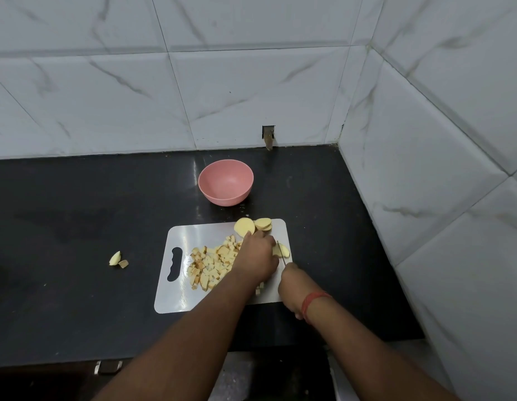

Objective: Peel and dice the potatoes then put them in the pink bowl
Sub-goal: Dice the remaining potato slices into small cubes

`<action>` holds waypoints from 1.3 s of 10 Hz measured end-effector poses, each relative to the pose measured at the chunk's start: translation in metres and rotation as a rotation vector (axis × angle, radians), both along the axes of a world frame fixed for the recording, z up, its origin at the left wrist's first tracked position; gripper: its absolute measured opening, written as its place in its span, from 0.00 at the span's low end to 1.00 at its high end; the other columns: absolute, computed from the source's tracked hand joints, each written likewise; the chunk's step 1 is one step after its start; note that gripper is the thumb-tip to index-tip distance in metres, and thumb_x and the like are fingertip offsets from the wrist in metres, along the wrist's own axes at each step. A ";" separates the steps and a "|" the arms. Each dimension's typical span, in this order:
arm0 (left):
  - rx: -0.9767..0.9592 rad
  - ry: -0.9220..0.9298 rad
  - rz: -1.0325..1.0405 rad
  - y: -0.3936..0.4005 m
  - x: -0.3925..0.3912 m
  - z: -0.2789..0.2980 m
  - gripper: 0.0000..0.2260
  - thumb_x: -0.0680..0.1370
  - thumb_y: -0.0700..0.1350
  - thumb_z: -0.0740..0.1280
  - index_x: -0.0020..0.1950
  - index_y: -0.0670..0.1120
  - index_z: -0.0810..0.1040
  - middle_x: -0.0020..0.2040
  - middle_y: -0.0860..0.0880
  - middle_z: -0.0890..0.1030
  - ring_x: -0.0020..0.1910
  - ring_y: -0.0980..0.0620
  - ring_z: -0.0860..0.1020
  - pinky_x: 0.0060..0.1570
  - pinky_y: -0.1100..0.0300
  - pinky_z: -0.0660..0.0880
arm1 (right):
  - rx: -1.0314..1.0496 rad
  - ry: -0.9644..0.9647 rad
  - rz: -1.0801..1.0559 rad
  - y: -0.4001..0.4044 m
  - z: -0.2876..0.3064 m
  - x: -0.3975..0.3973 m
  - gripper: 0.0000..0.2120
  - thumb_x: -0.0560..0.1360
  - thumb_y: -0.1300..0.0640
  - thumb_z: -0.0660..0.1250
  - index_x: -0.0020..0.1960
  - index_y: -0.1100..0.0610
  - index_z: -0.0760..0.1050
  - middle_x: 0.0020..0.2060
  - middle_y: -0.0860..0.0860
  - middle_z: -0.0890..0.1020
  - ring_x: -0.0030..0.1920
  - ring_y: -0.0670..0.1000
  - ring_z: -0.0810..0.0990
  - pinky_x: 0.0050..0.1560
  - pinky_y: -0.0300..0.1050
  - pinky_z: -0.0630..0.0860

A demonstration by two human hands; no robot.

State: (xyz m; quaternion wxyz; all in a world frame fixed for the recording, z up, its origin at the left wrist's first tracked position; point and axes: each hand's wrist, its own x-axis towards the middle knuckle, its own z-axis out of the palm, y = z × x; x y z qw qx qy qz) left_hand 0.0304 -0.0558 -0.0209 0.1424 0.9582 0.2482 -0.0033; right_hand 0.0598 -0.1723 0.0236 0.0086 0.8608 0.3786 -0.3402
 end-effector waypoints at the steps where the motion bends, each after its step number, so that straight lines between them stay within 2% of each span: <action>1: -0.008 0.007 0.014 -0.001 0.000 0.001 0.15 0.80 0.48 0.66 0.65 0.44 0.78 0.62 0.46 0.77 0.60 0.49 0.73 0.67 0.54 0.67 | -0.302 -0.147 0.420 -0.014 0.013 -0.009 0.17 0.83 0.51 0.55 0.37 0.56 0.63 0.36 0.51 0.68 0.41 0.52 0.70 0.59 0.47 0.66; 2: -0.017 0.002 0.019 -0.001 0.000 0.002 0.17 0.81 0.48 0.66 0.68 0.44 0.76 0.65 0.46 0.76 0.63 0.49 0.72 0.68 0.54 0.67 | -0.089 0.093 -0.172 -0.032 -0.006 -0.013 0.08 0.81 0.57 0.56 0.55 0.60 0.70 0.49 0.56 0.77 0.51 0.55 0.77 0.47 0.44 0.70; 3: -0.027 -0.006 0.008 0.000 -0.001 0.003 0.17 0.81 0.48 0.66 0.69 0.45 0.75 0.67 0.46 0.75 0.64 0.48 0.71 0.70 0.53 0.66 | -0.096 0.056 -0.287 -0.037 -0.012 -0.015 0.20 0.79 0.62 0.59 0.70 0.62 0.60 0.60 0.57 0.76 0.56 0.55 0.79 0.49 0.46 0.75; 4: -0.081 -0.012 0.010 0.000 -0.004 0.004 0.17 0.80 0.48 0.67 0.68 0.45 0.76 0.66 0.47 0.74 0.62 0.49 0.71 0.67 0.54 0.69 | -0.147 0.008 -0.198 -0.026 -0.010 -0.011 0.24 0.78 0.62 0.64 0.70 0.62 0.59 0.58 0.56 0.77 0.54 0.54 0.80 0.51 0.46 0.77; 5: -0.126 -0.017 0.036 0.001 -0.007 0.005 0.16 0.79 0.47 0.69 0.65 0.45 0.77 0.63 0.47 0.74 0.59 0.50 0.71 0.61 0.55 0.73 | -0.209 -0.115 0.030 -0.012 -0.001 -0.008 0.17 0.79 0.52 0.65 0.63 0.58 0.68 0.49 0.53 0.79 0.52 0.52 0.79 0.56 0.42 0.72; 6: -0.123 -0.011 0.033 0.001 -0.007 0.006 0.15 0.79 0.46 0.68 0.65 0.45 0.78 0.62 0.46 0.75 0.59 0.49 0.71 0.63 0.55 0.70 | 0.100 0.038 -0.242 -0.008 -0.016 0.001 0.14 0.80 0.57 0.57 0.65 0.57 0.68 0.46 0.54 0.74 0.47 0.51 0.75 0.37 0.37 0.69; 7: -0.086 -0.011 0.033 0.000 -0.006 0.007 0.14 0.80 0.46 0.67 0.64 0.44 0.78 0.62 0.45 0.76 0.59 0.49 0.72 0.64 0.55 0.67 | 0.170 0.003 -0.221 -0.006 -0.021 0.004 0.15 0.79 0.60 0.57 0.65 0.55 0.69 0.54 0.57 0.77 0.47 0.52 0.75 0.34 0.37 0.67; 9: -0.047 0.000 0.028 0.000 -0.003 0.006 0.13 0.80 0.47 0.66 0.62 0.43 0.79 0.61 0.45 0.77 0.60 0.48 0.72 0.64 0.55 0.67 | 0.183 0.029 -0.214 0.005 -0.027 0.005 0.15 0.78 0.59 0.58 0.64 0.54 0.70 0.55 0.57 0.78 0.44 0.51 0.73 0.37 0.39 0.70; 11: -0.040 0.002 0.026 0.001 -0.003 0.004 0.12 0.80 0.46 0.66 0.61 0.43 0.79 0.60 0.44 0.78 0.58 0.49 0.72 0.64 0.55 0.67 | 0.201 0.027 -0.230 0.005 -0.031 0.003 0.14 0.79 0.58 0.57 0.64 0.51 0.68 0.47 0.52 0.73 0.42 0.50 0.73 0.39 0.39 0.74; 12: -0.041 -0.008 0.028 0.001 -0.002 0.003 0.12 0.81 0.46 0.65 0.62 0.43 0.79 0.60 0.44 0.78 0.59 0.49 0.73 0.66 0.54 0.66 | 0.202 0.013 -0.235 0.007 -0.033 0.003 0.14 0.79 0.58 0.57 0.64 0.52 0.68 0.46 0.52 0.72 0.40 0.49 0.71 0.35 0.37 0.70; 13: -0.038 -0.021 0.029 0.002 -0.002 0.001 0.12 0.81 0.46 0.65 0.62 0.43 0.79 0.60 0.44 0.78 0.58 0.49 0.73 0.64 0.55 0.68 | 0.184 0.001 -0.206 0.007 -0.034 0.003 0.14 0.79 0.58 0.58 0.64 0.55 0.69 0.51 0.55 0.77 0.41 0.50 0.71 0.34 0.37 0.68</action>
